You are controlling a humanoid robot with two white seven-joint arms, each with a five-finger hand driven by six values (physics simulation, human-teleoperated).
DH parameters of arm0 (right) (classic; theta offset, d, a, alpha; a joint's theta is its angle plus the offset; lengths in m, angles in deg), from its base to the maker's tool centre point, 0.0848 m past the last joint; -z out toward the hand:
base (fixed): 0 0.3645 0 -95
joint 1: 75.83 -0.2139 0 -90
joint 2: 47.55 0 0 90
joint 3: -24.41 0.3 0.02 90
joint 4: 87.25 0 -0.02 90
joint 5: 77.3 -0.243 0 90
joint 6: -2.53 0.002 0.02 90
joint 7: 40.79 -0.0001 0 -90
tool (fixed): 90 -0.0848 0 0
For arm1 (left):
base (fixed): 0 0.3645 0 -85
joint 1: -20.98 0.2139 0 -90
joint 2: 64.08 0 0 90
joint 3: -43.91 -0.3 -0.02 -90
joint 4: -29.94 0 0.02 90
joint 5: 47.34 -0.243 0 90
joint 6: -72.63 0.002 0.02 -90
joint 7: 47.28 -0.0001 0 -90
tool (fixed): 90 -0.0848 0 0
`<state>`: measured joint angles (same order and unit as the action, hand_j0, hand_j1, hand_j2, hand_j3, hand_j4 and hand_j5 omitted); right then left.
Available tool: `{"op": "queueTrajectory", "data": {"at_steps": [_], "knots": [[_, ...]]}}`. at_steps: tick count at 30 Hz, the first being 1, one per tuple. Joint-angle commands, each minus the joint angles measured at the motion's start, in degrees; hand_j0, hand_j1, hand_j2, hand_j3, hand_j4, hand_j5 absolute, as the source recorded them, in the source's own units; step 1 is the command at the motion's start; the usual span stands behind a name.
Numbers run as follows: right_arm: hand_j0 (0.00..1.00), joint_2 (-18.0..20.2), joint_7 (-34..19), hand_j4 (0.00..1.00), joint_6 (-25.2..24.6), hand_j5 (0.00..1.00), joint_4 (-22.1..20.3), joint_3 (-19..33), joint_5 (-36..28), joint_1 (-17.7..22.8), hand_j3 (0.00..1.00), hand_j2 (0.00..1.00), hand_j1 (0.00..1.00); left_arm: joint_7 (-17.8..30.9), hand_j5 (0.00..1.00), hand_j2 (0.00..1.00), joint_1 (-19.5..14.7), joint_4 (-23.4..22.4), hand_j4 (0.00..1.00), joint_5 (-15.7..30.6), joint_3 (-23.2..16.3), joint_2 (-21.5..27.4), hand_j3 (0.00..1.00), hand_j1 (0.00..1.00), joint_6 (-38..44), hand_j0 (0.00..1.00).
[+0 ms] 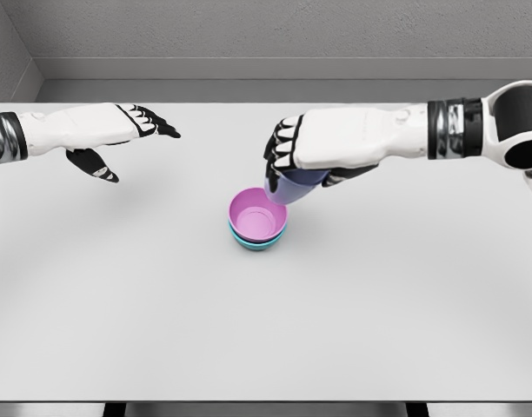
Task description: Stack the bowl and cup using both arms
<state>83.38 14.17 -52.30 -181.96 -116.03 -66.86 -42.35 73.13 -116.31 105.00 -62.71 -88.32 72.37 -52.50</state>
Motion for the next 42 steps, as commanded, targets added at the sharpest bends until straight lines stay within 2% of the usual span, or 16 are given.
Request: {"op": "queueTrajectory", "data": {"at_steps": [1, 22, 24, 25, 27, 33, 42], "knots": [[0.60, -1.0, 0.0, 0.60, -0.2, 0.60, -0.2, -1.2, -0.2, 0.1, 0.60, 0.60, 0.60, 0.0, 1.00, 1.00, 0.0, 0.0, 1.00, 0.3, 0.1, 0.0, 1.00, 1.00, 0.1, 1.00], [0.61, -2.5, 0.0, 0.61, -0.2, 0.61, -0.3, -3.4, 0.0, -0.1, 0.61, 0.61, 0.61, 0.0, 1.00, 1.00, -0.1, -0.1, 1.00, 0.3, 0.1, 0.0, 1.00, 1.00, 0.1, 1.00], [0.61, -2.9, 0.0, 0.61, -0.2, 0.61, -0.3, -3.4, 0.0, -0.1, 0.61, 0.61, 0.61, 0.0, 1.00, 1.00, -0.4, -1.2, 1.00, 0.3, 0.2, 0.1, 1.00, 1.00, 0.1, 1.00], [0.61, -2.9, 0.0, 0.61, -0.2, 0.61, -0.1, -3.4, 0.0, -0.1, 0.61, 0.61, 0.61, -0.1, 1.00, 1.00, 0.0, -2.3, 1.00, 0.3, 1.9, 0.1, 1.00, 1.00, 0.1, 1.00], [0.61, -3.0, 0.0, 0.61, -0.2, 0.61, 0.0, -3.4, 0.0, -0.1, 0.61, 0.61, 0.61, 0.0, 1.00, 1.00, 0.1, -3.4, 1.00, 0.3, 2.4, 0.1, 1.00, 1.00, 0.1, 1.00], [0.61, -3.0, 0.0, 0.61, -0.2, 0.61, 1.0, -3.4, 0.0, -1.0, 0.61, 0.61, 0.61, 0.1, 1.00, 1.00, 0.2, -3.5, 1.00, 0.3, 2.4, 0.0, 1.00, 1.00, 0.1, 1.00], [0.61, -5.3, 0.0, 0.61, -0.2, 0.61, 1.4, -4.0, 0.3, -0.9, 0.61, 0.61, 0.61, 0.1, 1.00, 1.00, 0.5, -3.5, 1.00, 0.3, 2.4, 0.2, 1.00, 1.00, 0.1, 1.00]]}}
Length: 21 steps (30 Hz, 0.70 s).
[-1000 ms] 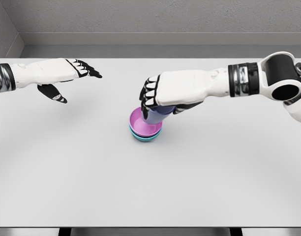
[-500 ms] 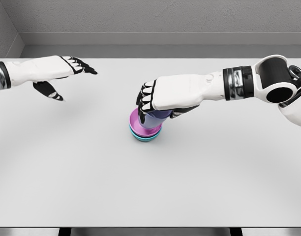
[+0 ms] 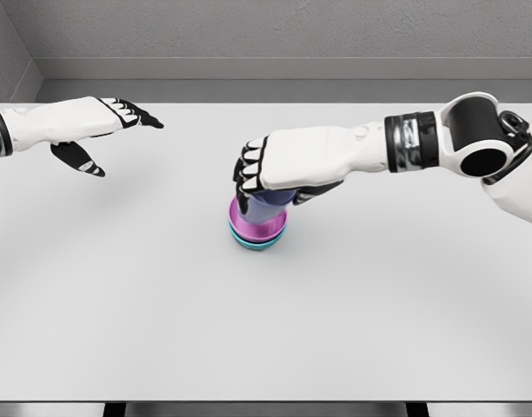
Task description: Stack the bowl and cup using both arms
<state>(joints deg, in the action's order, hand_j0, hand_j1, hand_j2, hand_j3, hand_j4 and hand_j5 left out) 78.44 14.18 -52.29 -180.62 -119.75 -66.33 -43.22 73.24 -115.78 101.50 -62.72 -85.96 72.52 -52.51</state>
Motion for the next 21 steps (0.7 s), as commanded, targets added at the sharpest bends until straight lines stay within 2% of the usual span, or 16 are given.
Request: {"op": "queueTrajectory", "data": {"at_steps": [1, 21], "knots": [[0.61, -0.4, 0.0, 0.61, -0.2, 0.61, 0.0, -0.2, -0.2, 0.0, 0.61, 0.61, 0.61, 0.0, 1.00, 1.00, 0.0, 0.0, 1.00, 0.3, 0.1, 0.1, 1.00, 1.00, 0.1, 1.00], [0.61, -1.4, 0.0, 0.61, -0.2, 0.61, 1.8, -2.4, 0.9, 0.6, 0.61, 0.61, 0.61, 0.0, 1.00, 1.00, 0.0, 0.0, 1.00, 0.3, 0.1, 0.0, 1.00, 1.00, 0.1, 1.00]]}}
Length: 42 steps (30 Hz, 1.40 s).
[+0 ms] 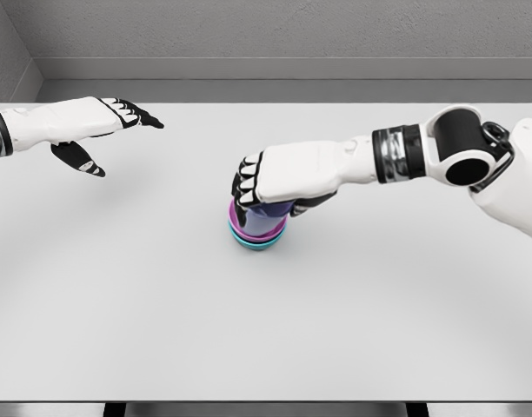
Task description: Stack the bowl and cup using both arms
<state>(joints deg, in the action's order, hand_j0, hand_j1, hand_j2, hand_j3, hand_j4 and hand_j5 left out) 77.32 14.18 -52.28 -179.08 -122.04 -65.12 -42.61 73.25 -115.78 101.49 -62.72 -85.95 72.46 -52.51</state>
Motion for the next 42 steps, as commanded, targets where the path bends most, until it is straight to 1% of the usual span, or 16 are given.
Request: {"op": "queueTrajectory", "data": {"at_steps": [1, 6, 16, 39, 40, 41, 42], "knots": [[0.61, -0.2, 0.0, 0.61, -0.2, 0.61, 0.3, -0.2, -0.3, 0.0, 0.61, 0.61, 0.61, 0.0, 1.00, 1.00, 0.0, 0.1, 1.00, 0.3, 0.1, 0.0, 1.00, 1.00, 0.1, 1.00], [0.61, -0.4, 0.0, 0.61, -0.2, 0.61, 1.2, -0.1, -0.2, -0.5, 0.61, 0.61, 0.61, 0.0, 1.00, 1.00, 0.0, 0.1, 1.00, 0.3, 0.1, 0.0, 1.00, 1.00, 0.1, 1.00], [0.61, 0.2, 0.0, 0.61, -0.2, 0.61, 1.4, 0.0, -0.1, -0.4, 0.61, 0.61, 0.61, 0.0, 1.00, 1.00, 0.0, 0.1, 1.00, 0.3, 0.1, 0.0, 1.00, 1.00, 0.1, 1.00], [0.62, -0.5, 0.0, 0.62, -0.2, 0.62, 2.0, -0.8, 0.3, -0.3, 0.62, 0.62, 0.62, 0.0, 1.00, 1.00, 0.4, 0.1, 1.00, 0.3, 0.1, 0.0, 1.00, 1.00, 0.1, 1.00], [0.63, -0.5, 0.0, 0.63, -0.2, 0.63, 2.0, -0.8, 0.3, -0.4, 0.63, 0.63, 0.63, 0.0, 1.00, 1.00, 0.4, 0.1, 1.00, 0.3, 0.1, 0.0, 1.00, 1.00, 0.1, 1.00], [0.72, -0.9, 0.0, 0.72, -0.2, 0.72, 2.0, -0.7, 1.0, -0.4, 0.72, 0.72, 0.72, 0.0, 1.00, 1.00, 0.4, 0.1, 1.00, 0.3, 0.1, 0.0, 1.00, 1.00, 0.1, 1.00], [0.87, -0.9, 0.0, 0.87, -0.2, 0.87, 2.1, -0.6, 1.4, -0.4, 0.87, 0.87, 0.87, 0.0, 1.00, 1.00, 0.4, 0.1, 1.00, 0.3, 0.1, 0.0, 1.00, 1.00, 0.1, 1.00]]}}
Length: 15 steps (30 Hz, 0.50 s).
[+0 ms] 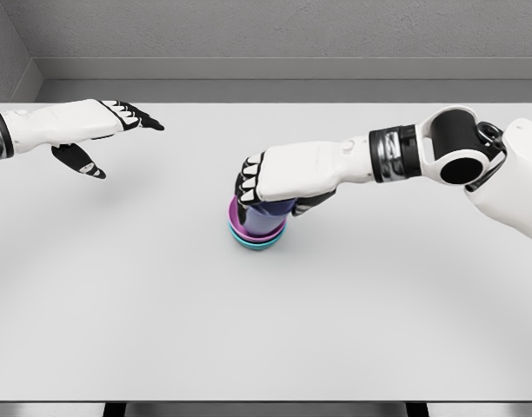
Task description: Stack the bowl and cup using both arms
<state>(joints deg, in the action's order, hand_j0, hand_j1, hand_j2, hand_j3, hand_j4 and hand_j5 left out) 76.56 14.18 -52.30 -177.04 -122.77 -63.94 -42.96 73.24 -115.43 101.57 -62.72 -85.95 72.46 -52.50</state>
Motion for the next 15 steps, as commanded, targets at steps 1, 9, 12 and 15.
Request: {"op": "queueTrajectory", "data": {"at_steps": [1, 9, 12, 15], "knots": [[1.00, -0.3, 0.0, 1.00, -0.2, 1.00, 0.1, 0.1, 0.3, -0.1, 1.00, 1.00, 1.00, 0.0, 1.00, 1.00, 0.0, 0.0, 1.00, 0.3, 0.1, 0.0, 1.00, 1.00, 0.1, 1.00], [1.00, 0.6, 0.0, 1.00, -0.2, 1.00, 2.4, 5.0, 0.0, 0.2, 1.00, 1.00, 1.00, 0.0, 1.00, 1.00, 0.0, 0.0, 1.00, 0.3, 0.1, 0.0, 1.00, 1.00, 0.1, 1.00], [1.00, 2.5, 0.0, 1.00, -0.2, 1.00, 8.7, 13.0, -0.6, 0.6, 1.00, 1.00, 1.00, 0.0, 1.00, 1.00, 0.0, 0.0, 1.00, 0.3, 0.1, 0.0, 1.00, 1.00, 0.1, 1.00], [1.00, 3.2, 0.0, 1.00, -0.2, 1.00, 18.8, 18.2, -0.9, 1.7, 1.00, 1.00, 1.00, 0.0, 1.00, 1.00, 0.0, 0.0, 1.00, 0.3, 0.1, 0.0, 1.00, 1.00, 0.1, 1.00]]}}
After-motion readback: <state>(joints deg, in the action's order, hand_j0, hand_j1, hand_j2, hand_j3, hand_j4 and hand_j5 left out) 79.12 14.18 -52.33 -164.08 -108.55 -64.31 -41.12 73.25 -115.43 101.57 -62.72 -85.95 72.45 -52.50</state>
